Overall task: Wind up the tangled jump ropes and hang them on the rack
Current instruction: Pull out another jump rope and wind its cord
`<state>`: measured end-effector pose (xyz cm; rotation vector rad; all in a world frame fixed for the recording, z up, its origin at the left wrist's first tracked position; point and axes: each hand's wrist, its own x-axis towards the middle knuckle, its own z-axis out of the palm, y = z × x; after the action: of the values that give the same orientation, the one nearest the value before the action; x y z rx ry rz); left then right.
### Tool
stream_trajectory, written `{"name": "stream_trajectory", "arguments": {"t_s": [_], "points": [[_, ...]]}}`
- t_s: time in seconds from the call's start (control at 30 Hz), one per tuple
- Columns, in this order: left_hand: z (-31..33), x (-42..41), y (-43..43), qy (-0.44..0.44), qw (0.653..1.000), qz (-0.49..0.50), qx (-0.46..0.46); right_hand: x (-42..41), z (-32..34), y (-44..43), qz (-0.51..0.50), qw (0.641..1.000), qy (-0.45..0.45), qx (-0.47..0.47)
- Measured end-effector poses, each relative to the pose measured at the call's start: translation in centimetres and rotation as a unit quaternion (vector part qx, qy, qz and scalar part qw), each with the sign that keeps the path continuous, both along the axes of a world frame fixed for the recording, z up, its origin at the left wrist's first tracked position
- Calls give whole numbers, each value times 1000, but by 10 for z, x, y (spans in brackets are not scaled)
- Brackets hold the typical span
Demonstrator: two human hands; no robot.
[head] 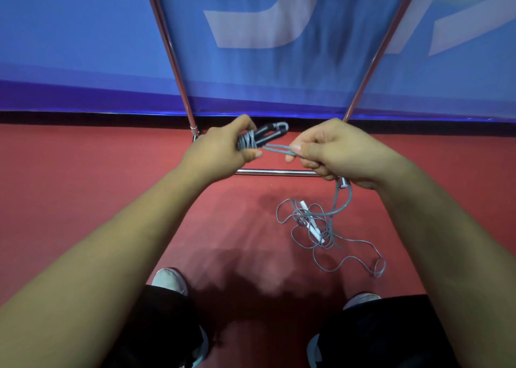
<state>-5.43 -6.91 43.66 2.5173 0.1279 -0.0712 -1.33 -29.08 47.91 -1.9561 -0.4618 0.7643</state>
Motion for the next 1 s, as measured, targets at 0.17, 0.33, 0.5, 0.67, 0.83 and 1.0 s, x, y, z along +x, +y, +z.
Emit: {"name": "stream_trajectory", "arguments": {"t_s": [0.17, 0.33, 0.5, 0.67, 0.83, 1.0], "points": [[-2, -10, -26, 51, 982, -96, 152, -4, 6, 1, 12, 992, -112, -47], [-2, -16, -38, 82, 973, -141, 164, -1, 7, -1, -7, 971, -225, -82], [0, -18, -38, 6, 980, -185, 70, 6, 3, -10, -59, 970, -230, -50], [5, -21, -35, 42, 952, -206, -224, 15, -5, -20, -74, 983, -165, 4], [8, -18, -33, 21, 900, -119, -420, 15, -13, -19, -33, 992, -121, 4], [14, -8, -24, -37, 847, 14, -530, 13, -13, -15, -18, 997, -74, 26]]}}
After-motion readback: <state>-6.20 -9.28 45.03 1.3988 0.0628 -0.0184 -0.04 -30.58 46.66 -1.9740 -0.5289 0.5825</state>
